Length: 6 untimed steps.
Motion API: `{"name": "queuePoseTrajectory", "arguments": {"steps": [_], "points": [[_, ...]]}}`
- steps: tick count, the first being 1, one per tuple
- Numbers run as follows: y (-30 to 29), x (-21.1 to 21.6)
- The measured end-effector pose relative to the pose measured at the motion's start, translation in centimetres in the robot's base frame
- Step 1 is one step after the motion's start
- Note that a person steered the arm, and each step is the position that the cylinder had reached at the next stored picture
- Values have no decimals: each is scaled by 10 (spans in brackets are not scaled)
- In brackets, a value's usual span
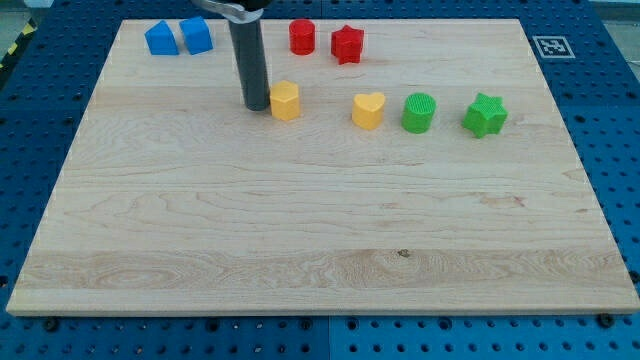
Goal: Place the arm at the top right of the yellow hexagon
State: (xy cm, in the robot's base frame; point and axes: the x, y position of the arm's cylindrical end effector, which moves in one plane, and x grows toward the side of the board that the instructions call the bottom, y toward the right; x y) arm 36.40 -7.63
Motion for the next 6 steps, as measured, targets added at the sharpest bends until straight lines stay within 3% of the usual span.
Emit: {"name": "queuePoseTrajectory", "arguments": {"steps": [3, 5, 6], "points": [[53, 1], [41, -41], [98, -41]]}}
